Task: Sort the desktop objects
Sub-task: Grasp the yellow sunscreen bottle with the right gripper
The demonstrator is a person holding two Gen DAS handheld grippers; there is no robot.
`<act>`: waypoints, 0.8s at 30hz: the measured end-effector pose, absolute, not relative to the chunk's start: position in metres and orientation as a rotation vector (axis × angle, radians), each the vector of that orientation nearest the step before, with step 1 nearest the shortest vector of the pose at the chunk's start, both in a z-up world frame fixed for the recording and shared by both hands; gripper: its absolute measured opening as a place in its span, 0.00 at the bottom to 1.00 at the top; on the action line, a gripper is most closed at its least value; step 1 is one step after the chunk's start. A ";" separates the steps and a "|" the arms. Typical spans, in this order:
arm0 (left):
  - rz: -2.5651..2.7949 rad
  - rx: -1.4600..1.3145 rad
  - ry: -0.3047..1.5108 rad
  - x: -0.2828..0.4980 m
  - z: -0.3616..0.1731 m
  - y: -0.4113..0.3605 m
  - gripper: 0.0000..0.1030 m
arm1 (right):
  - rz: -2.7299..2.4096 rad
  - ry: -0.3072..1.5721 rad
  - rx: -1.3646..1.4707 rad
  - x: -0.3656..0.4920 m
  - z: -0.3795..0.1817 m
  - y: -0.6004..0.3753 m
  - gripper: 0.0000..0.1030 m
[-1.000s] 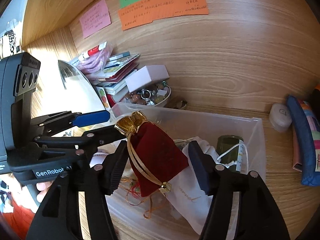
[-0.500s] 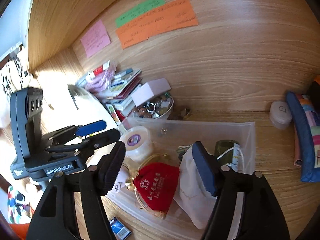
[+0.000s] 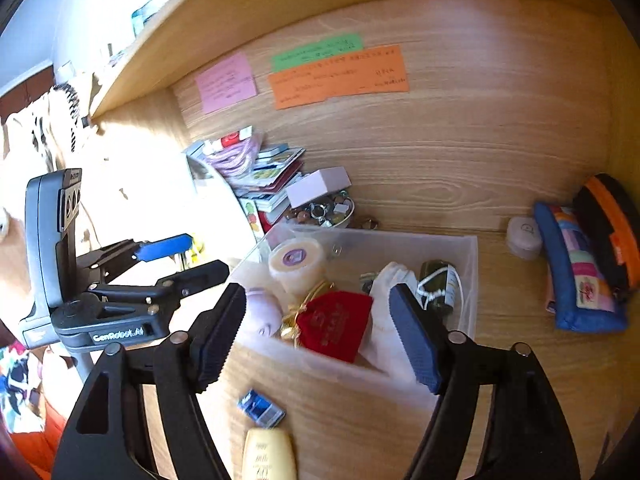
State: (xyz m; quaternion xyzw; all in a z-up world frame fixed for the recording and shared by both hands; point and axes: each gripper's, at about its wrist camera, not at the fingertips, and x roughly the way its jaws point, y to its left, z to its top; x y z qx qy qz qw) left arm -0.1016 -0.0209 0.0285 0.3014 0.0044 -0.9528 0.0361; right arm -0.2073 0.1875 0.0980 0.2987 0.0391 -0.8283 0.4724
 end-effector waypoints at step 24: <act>-2.851 1.165 0.053 -0.025 -0.047 -0.007 0.86 | -1.925 0.344 0.950 -0.118 -0.006 0.198 0.71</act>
